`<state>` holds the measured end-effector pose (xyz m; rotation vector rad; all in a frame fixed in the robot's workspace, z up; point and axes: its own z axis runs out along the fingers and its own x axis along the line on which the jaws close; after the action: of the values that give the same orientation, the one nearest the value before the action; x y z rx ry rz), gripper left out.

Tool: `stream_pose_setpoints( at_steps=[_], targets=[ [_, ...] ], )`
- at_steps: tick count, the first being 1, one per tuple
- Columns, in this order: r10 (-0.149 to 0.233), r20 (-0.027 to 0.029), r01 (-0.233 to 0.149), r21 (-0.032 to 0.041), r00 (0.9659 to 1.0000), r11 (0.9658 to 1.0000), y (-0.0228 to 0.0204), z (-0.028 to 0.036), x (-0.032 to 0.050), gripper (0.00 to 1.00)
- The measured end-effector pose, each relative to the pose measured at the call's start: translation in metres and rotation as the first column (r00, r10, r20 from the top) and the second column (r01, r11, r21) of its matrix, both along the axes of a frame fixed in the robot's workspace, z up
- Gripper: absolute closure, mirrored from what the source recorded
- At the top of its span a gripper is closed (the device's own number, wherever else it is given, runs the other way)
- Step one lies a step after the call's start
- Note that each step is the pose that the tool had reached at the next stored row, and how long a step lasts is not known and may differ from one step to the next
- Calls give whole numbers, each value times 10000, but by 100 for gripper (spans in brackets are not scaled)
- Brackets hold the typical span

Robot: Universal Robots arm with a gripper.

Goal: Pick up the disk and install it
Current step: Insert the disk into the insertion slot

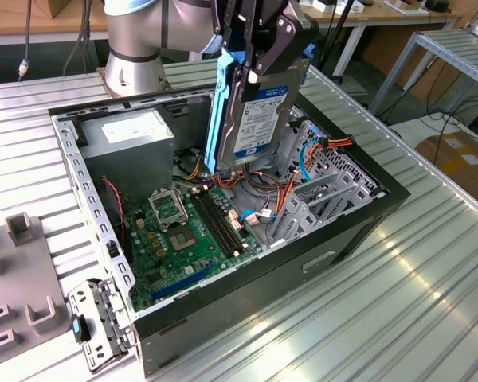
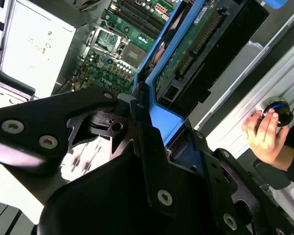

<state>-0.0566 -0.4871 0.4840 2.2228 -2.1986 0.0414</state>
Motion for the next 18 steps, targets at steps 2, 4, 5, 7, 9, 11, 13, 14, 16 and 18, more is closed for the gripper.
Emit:
stream_pose_setpoints(
  at_steps=[2, 4, 5, 7, 9, 11, 13, 14, 16, 18],
  targets=[
    [0, 1, 0, 1, 10000, 10000, 0, -1, 60, 63],
    [0, 0, 0, 0, 10000, 10000, 0, -1, 98, 63],
    [0, 0, 0, 1, 10000, 10000, 0, -2, 120, 63],
    [-1, -1, 1, -1, 10000, 10000, 0, -1, 132, 63],
    [-1, 0, 1, 0, 10000, 10000, 0, -2, 132, 63],
    [-1, 0, 1, 0, 10000, 10000, 0, -2, 133, 63],
    [0, 0, 0, 0, 10000, 10000, 0, -2, 134, 63],
    [0, 0, 0, 0, 10000, 10000, 0, -2, 134, 63],
    [1, 0, -1, 0, 10000, 10000, 0, -2, 141, 63],
    [0, 0, 0, 0, 10000, 10000, 0, -2, 156, 63]
  ],
)
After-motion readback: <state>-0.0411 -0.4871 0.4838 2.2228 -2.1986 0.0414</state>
